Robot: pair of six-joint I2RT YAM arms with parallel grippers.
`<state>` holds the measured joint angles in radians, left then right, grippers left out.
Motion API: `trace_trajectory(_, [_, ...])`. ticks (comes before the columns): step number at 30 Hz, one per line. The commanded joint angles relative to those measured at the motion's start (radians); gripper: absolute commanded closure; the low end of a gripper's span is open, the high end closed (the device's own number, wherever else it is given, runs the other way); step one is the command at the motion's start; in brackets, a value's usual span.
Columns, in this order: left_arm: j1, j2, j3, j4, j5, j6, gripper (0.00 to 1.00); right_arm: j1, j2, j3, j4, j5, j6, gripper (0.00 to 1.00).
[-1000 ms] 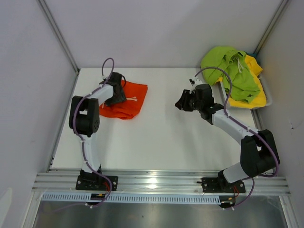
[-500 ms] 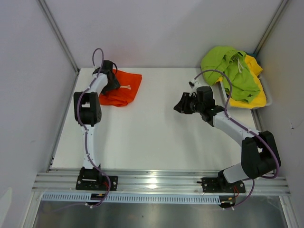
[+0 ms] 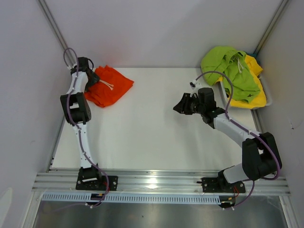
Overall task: Fold and stack the shorts
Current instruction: Neatly place the folded shorts to the corner
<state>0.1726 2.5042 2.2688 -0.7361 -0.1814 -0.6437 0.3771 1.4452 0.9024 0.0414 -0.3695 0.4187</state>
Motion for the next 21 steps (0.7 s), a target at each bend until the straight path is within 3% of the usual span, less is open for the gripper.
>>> trace_trajectory(1, [0.030, 0.022, 0.040, 0.006, -0.012, -0.098, 0.23, -0.007, -0.046, -0.007, 0.055, -0.026, 0.014, 0.63])
trace_trajectory(7, [0.058, -0.062, -0.118, 0.096, -0.038, -0.145, 0.25, -0.015, -0.060, -0.023, 0.067, -0.026, 0.017, 0.63])
trace_trajectory(12, [0.019, -0.140, -0.114, 0.080, -0.064, -0.090, 0.24, -0.017, -0.058, -0.039, 0.072, -0.036, 0.020, 0.63])
trace_trajectory(21, [-0.061, -0.419, -0.288, 0.055, -0.065, -0.018, 0.22, -0.010, -0.060, -0.059, 0.089, -0.020, 0.018, 0.62])
